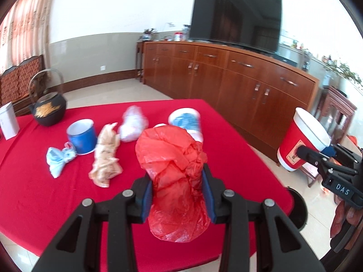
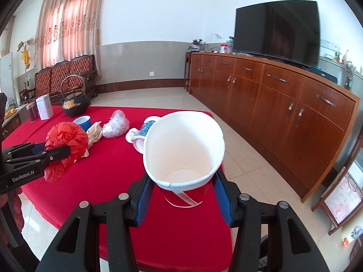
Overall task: Collect trash
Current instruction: 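Carry the red bag and paper cup over the black bin and open both tools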
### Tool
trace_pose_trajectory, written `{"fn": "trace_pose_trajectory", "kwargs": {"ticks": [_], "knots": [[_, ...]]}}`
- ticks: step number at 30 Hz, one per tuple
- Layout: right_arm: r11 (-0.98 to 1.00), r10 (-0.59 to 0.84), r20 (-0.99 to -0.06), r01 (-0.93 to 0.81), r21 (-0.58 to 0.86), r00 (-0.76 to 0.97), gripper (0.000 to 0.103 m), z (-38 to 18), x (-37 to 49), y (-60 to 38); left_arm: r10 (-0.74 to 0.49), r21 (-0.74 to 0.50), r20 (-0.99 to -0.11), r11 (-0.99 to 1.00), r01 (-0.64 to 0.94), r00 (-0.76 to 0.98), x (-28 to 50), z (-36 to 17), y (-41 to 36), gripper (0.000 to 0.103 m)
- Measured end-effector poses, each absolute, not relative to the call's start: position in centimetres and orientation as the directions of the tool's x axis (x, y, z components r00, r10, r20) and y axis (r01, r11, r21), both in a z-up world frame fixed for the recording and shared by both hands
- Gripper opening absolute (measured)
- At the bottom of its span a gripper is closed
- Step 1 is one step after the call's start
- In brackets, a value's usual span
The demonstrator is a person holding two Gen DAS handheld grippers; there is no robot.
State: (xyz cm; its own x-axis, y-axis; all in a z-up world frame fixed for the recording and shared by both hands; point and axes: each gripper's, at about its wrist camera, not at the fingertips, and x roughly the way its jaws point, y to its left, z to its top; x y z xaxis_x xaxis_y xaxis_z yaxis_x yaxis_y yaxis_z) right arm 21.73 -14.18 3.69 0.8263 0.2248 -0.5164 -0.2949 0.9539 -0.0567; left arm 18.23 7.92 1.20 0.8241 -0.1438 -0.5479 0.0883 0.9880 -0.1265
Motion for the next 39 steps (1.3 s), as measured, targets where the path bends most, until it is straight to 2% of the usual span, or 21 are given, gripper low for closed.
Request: {"fn": "trace_pose_trajectory", "kwargs": {"ticks": [13, 27, 39], "knots": [[0.991, 0.081, -0.496, -0.122, -0.051, 0.865, 0.053, 5.1, 15.2, -26.4, -0.288, -0.113, -0.531, 0.956, 0.271, 0.797, 16.3, 2.8, -2.7, 0.04], [1.0, -0.026, -0.53, 0.022, -0.013, 0.848, 0.053, 2.0, 12.2, -37.5, -0.376, -0.075, -0.569, 0.909, 0.409, 0.731, 17.1, 1.5, -12.7, 0.04], [0.997, -0.079, -0.59, 0.08, -0.025, 0.804, 0.053, -1.8, 11.9, -43.3, -0.454, -0.089, -0.635, 0.847, 0.524, 0.625, 17.8, -2.0, -19.9, 0.04]]}}
